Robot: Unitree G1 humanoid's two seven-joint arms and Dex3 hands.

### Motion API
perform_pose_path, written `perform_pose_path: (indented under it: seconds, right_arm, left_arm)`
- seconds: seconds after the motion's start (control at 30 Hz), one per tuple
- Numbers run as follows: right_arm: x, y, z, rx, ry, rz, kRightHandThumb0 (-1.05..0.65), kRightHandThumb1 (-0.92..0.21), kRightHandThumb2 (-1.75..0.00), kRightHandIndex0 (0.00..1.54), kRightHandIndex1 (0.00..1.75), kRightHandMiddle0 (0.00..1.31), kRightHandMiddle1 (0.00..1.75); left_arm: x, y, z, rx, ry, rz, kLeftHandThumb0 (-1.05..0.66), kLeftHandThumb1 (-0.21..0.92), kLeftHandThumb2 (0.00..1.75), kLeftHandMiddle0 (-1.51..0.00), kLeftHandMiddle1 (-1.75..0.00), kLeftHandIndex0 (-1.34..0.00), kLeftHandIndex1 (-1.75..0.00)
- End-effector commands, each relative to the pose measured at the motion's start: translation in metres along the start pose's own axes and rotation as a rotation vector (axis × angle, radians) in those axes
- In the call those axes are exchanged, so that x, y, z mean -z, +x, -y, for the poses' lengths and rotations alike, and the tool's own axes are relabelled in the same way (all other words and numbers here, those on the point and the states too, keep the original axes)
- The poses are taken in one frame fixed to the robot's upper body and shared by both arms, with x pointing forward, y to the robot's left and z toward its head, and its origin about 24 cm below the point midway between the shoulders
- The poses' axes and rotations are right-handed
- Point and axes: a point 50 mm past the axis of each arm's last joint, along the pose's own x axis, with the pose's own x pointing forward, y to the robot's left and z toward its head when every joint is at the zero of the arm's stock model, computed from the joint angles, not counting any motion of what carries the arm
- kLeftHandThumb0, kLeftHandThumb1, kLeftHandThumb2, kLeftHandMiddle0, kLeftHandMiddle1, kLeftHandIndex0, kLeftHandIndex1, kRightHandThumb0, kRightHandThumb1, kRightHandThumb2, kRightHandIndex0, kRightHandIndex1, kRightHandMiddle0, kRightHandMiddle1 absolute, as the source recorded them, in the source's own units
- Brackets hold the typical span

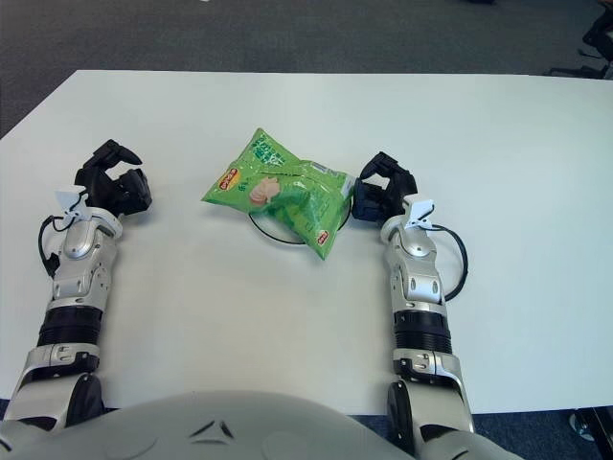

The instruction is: Put the snack into the plate.

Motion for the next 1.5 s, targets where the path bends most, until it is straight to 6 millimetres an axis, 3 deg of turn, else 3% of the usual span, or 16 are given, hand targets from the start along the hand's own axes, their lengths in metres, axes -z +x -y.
perform_pose_path:
  seconds: [0.0, 0.3, 1.47]
  right_arm:
    - [0.033, -0.015, 0.006, 0.057, 0.019, -0.140, -0.53, -0.19, -1.47, 1.34, 1.75, 0.72, 1.75]
    - [0.034, -0.015, 0.008, 0.151, 0.007, -0.124, -0.53, -0.19, -1.47, 1.33, 1.75, 0.72, 1.75]
    - [0.031, -0.016, 0.009, 0.362, 0.105, -0.006, -0.54, -0.18, -1.49, 1.34, 1.75, 0.73, 1.75]
  left_arm:
    - [0.040, -0.032, 0.013, -0.015, -0.034, -0.147, -0.51, 0.25, 1.40, -1.35, -1.75, -0.67, -1.75]
    - [0.041, -0.037, 0.032, 0.031, -0.004, -0.158, -0.51, 0.24, 1.42, -1.37, -1.75, -0.68, -1.75]
    - [0.040, -0.044, 0.043, 0.065, -0.068, -0.208, -0.49, 0.28, 1.36, -1.37, -1.75, -0.64, -1.75]
